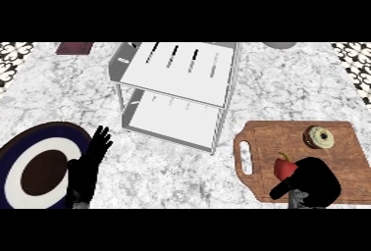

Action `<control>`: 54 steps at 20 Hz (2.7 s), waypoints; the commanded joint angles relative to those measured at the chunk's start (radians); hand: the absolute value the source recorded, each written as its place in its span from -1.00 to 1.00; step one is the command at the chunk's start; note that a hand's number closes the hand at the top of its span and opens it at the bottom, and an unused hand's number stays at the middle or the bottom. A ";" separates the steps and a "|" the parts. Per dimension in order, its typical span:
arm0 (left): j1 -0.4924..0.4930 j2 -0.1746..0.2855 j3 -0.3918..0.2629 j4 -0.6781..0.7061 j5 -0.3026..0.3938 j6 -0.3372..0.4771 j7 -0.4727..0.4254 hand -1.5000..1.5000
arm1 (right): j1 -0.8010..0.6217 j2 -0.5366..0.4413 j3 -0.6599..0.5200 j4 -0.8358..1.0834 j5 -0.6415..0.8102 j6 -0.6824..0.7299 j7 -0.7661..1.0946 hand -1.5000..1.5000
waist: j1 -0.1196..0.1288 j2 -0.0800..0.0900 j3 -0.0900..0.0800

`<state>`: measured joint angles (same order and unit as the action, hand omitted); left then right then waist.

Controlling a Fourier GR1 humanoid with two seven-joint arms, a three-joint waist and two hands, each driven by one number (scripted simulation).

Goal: Pick the bell pepper from the cutting board and place it in the tiered basket

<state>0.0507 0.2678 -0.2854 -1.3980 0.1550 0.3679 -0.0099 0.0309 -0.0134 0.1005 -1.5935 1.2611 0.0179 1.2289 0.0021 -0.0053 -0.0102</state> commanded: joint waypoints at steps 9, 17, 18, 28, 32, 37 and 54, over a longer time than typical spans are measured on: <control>-0.009 -0.007 0.025 0.007 -0.023 -0.009 0.028 0.00 | -0.080 0.013 0.002 0.123 0.212 -0.028 0.115 1.00 | 0.001 0.005 0.010; 0.004 0.004 0.038 0.031 -0.012 -0.039 0.003 0.00 | -0.053 0.012 0.342 -0.005 -0.080 0.148 -0.556 1.00 | 0.016 0.003 0.011; 0.027 -0.020 0.010 0.025 -0.034 -0.019 -0.010 0.00 | -0.081 0.003 0.341 -0.100 -0.086 0.221 -0.549 1.00 | 0.005 -0.001 0.010; 0.028 -0.005 0.054 0.002 -0.012 -0.029 0.008 0.00 | -0.108 0.013 0.345 -0.749 -0.249 0.256 -0.332 1.00 | -0.012 -0.002 0.009; 0.024 -0.008 0.064 0.033 -0.018 -0.039 -0.009 0.00 | -0.223 -0.027 0.320 -0.930 -0.204 0.472 -0.269 1.00 | -0.011 0.000 0.009; -0.017 -0.043 0.061 0.103 -0.050 -0.026 -0.032 0.00 | -0.525 0.013 0.227 -0.867 -0.292 0.614 -0.114 1.00 | -0.006 0.003 0.008; 0.018 -0.060 0.053 0.001 -0.078 -0.035 0.022 0.00 | -1.008 -0.002 -0.097 -0.202 -0.378 0.436 -0.217 1.00 | 0.013 0.007 0.010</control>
<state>0.0488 0.2168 -0.2264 -1.3752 0.0903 0.3226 0.0136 -0.8871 -0.0077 0.1025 -1.9511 0.9082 0.4790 1.0098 0.0111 -0.0009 -0.0006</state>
